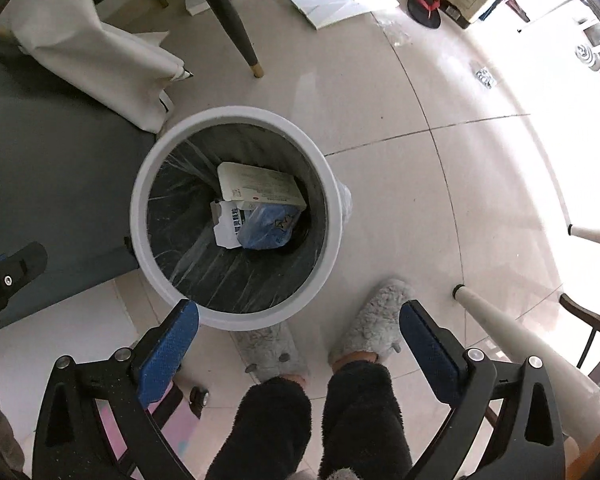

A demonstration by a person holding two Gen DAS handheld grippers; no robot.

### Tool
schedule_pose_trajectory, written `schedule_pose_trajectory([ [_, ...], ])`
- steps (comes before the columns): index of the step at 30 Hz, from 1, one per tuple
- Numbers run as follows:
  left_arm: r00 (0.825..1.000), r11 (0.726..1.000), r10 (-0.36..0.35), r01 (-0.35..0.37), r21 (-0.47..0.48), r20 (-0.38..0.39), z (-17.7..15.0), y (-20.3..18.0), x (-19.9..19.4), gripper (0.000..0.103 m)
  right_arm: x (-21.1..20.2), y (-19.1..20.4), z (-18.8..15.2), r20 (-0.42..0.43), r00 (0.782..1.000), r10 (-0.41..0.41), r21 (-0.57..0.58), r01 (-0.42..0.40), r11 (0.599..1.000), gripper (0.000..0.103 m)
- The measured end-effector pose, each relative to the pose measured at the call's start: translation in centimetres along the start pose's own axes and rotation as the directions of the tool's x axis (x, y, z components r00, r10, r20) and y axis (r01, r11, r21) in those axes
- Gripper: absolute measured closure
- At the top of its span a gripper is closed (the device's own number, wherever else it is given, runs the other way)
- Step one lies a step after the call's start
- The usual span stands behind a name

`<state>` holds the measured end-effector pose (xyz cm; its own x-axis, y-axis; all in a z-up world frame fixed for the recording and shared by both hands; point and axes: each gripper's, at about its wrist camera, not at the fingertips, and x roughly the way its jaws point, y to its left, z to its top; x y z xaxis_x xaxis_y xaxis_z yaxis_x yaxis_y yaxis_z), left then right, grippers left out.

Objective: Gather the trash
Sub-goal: 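Carry the wrapper and lid over the bin and open both tools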

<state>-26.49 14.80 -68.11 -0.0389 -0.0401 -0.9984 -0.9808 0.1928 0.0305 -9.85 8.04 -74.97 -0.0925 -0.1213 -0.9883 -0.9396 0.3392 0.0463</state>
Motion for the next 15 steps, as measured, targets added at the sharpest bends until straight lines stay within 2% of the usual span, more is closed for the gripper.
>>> schedule_pose_trajectory([
  [9, 0.999, 1.000, 0.025, -0.026, 0.015, 0.045, -1.3, 0.0, -5.9, 0.004, -6.7, 0.4, -1.0, 0.057, 0.998, -0.005, 0.011, 0.005, 1.000, 0.001],
  [15, 0.998, 1.000, 0.019, -0.019, 0.009, 0.062, -2.6, -0.3, -12.1, 0.004, -12.8, 0.3, -2.4, 0.084, 0.996, 0.003, 0.009, -0.004, 1.000, 0.001],
])
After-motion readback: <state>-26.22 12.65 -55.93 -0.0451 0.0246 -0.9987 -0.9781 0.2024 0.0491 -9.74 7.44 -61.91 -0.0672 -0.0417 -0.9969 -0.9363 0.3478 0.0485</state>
